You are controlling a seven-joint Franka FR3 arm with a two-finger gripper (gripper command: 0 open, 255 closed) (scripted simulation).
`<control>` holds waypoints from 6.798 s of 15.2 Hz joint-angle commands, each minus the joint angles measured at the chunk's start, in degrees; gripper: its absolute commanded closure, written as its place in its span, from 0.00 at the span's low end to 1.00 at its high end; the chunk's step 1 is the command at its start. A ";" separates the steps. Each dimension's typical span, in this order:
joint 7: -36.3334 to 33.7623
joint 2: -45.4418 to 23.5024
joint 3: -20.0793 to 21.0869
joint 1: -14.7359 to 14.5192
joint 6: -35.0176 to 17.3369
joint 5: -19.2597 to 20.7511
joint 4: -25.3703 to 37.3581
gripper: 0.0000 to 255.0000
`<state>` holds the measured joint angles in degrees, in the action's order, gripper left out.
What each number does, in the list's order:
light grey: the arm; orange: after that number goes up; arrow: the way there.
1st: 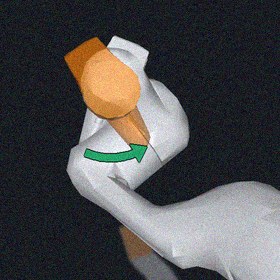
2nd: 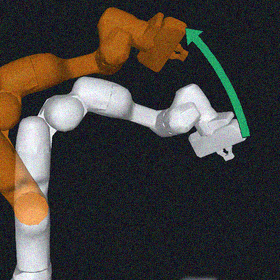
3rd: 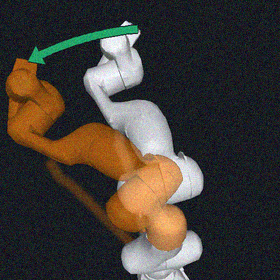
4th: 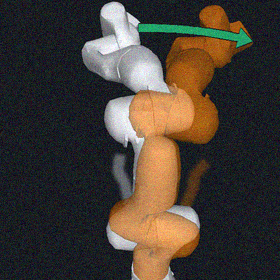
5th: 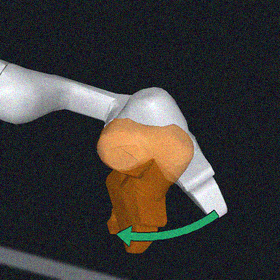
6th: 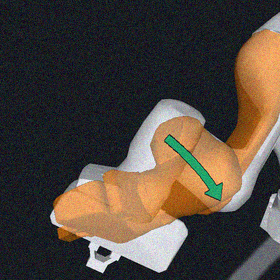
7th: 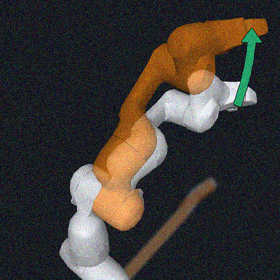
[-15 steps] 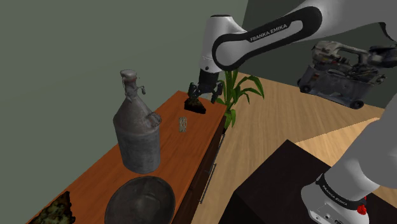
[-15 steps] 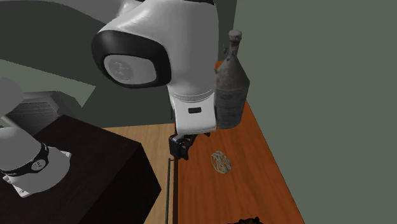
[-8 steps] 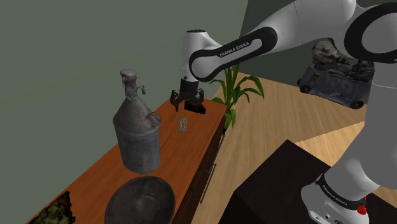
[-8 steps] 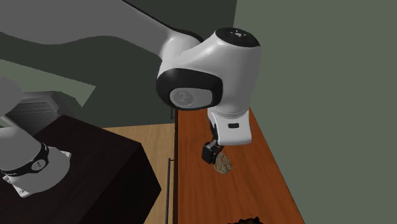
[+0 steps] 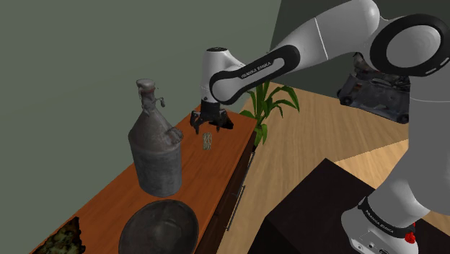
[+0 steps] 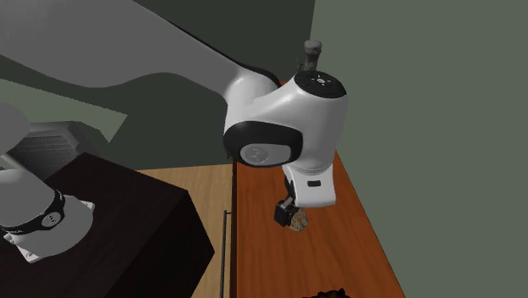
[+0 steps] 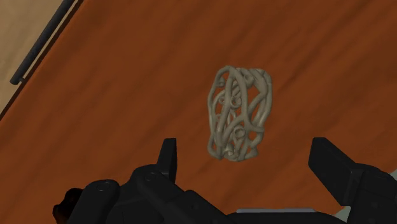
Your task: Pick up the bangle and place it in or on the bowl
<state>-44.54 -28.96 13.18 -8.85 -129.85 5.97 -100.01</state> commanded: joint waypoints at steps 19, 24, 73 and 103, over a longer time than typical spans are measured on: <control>-0.11 -0.17 -0.02 -0.08 -0.36 0.07 -0.17 1.00; 0.18 1.89 0.32 0.15 2.60 -0.50 0.76 1.00; -25.65 13.87 10.68 -16.22 21.15 -0.40 7.40 1.00; -39.97 4.41 12.95 -26.11 11.80 5.63 6.21 1.00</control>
<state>-84.42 -24.36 26.20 -34.95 -117.39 11.47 -93.33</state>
